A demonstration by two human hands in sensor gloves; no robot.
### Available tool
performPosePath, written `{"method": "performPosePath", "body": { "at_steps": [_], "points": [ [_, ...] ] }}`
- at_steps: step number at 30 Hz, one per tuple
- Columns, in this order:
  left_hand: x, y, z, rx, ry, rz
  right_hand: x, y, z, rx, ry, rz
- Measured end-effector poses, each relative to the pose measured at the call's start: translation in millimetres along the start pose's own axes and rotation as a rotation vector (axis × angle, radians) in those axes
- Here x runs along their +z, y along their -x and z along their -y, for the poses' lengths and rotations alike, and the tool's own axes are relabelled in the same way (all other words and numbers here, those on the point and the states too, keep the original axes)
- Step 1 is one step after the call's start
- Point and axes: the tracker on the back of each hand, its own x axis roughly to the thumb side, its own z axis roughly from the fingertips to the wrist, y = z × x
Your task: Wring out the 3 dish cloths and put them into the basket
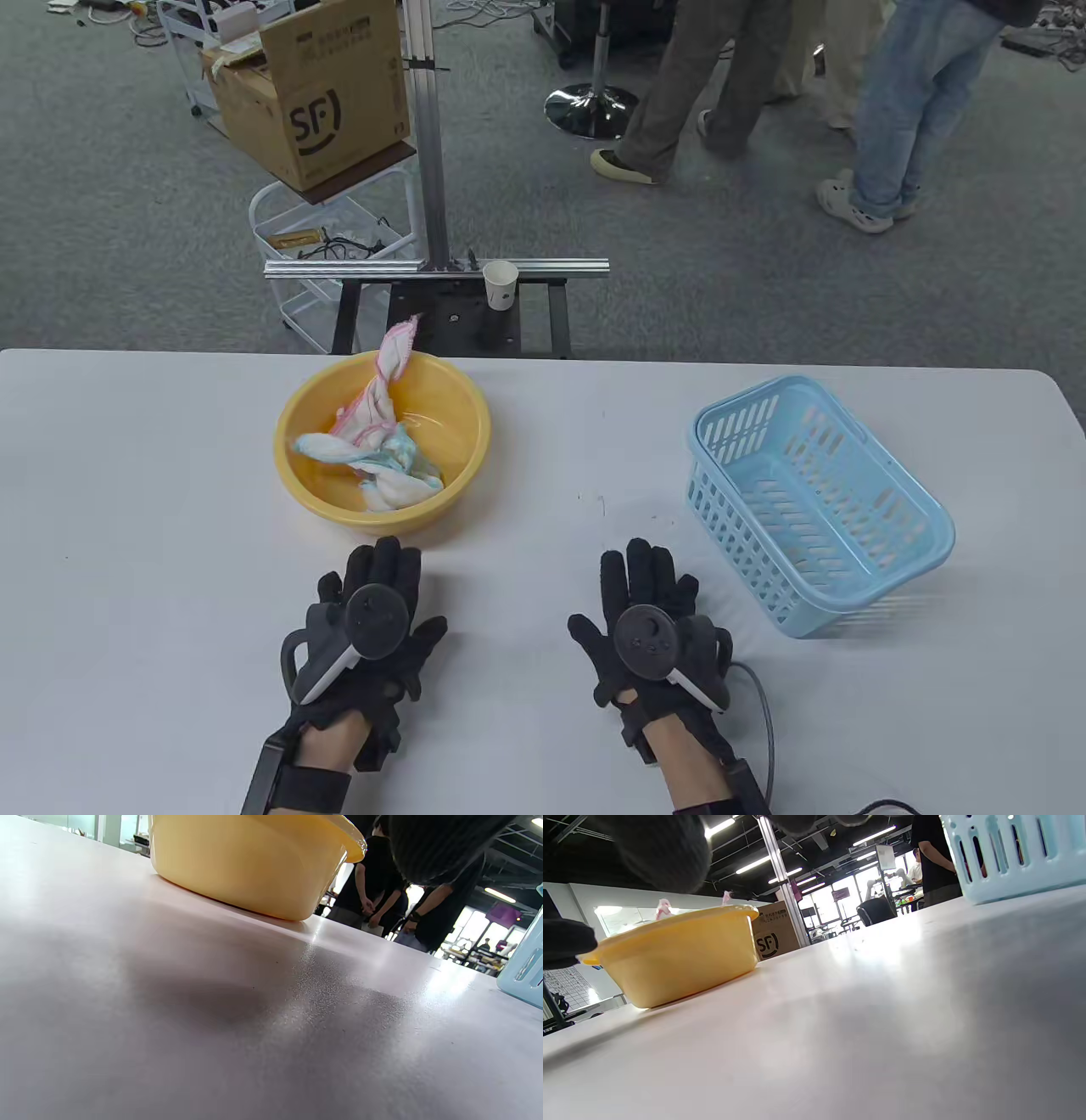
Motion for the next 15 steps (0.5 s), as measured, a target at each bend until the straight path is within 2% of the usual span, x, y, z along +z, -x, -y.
{"method": "performPosePath", "body": {
  "at_steps": [15],
  "points": [
    [0.5,-0.3,0.6,-0.001,-0.003,-0.002,-0.3,0.5,1.9,-0.006,0.011,0.002]
  ]
}}
